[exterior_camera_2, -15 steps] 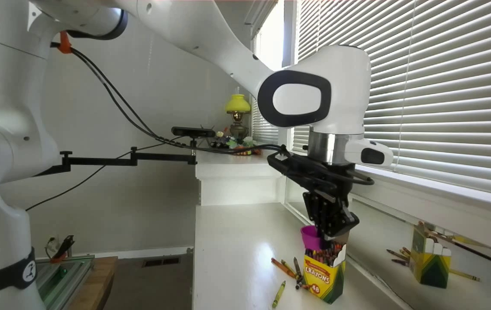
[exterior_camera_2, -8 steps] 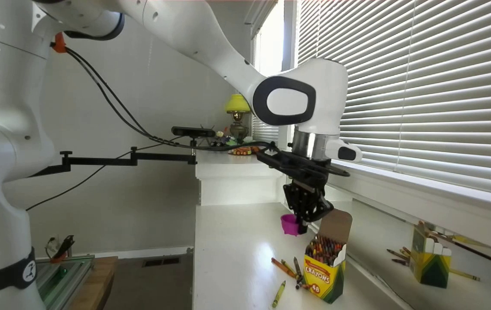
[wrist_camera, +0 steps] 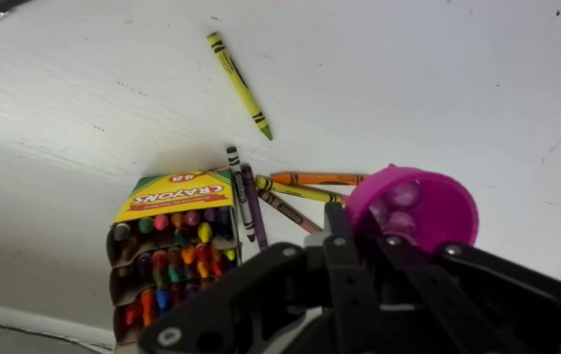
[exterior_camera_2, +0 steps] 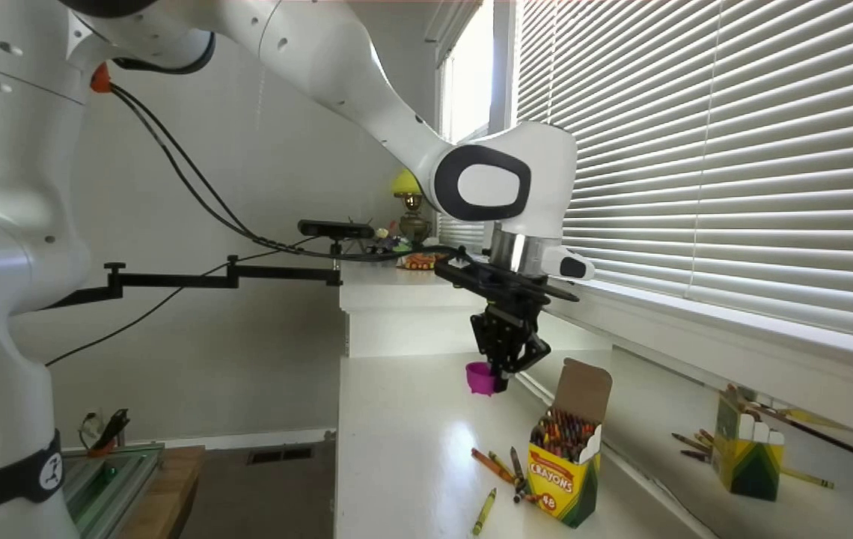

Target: Move the pink bowl to the left side of the crayon box

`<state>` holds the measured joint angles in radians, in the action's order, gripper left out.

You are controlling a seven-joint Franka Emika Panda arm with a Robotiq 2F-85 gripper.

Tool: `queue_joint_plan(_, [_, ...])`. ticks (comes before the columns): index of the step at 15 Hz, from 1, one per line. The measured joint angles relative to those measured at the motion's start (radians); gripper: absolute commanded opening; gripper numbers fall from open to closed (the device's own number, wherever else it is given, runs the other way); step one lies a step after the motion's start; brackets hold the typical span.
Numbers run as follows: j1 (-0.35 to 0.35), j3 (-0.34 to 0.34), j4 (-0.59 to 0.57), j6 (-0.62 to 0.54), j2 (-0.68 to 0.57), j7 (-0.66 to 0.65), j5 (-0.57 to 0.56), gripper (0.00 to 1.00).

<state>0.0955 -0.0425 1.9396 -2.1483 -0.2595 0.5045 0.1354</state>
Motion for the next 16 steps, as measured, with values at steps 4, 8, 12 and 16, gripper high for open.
queue_joint_plan(4, [-0.032,-0.006,0.0,-0.02,-0.02,0.0,-0.027,0.02])
queue_joint_plan(8, [-0.068,-0.016,-0.006,-0.07,-0.056,-0.006,-0.078,0.02])
queue_joint_plan(12, [-0.094,-0.025,-0.02,-0.132,-0.106,-0.021,-0.117,0.02])
queue_joint_plan(16, [-0.102,-0.034,-0.052,-0.18,-0.16,-0.031,-0.121,0.02])
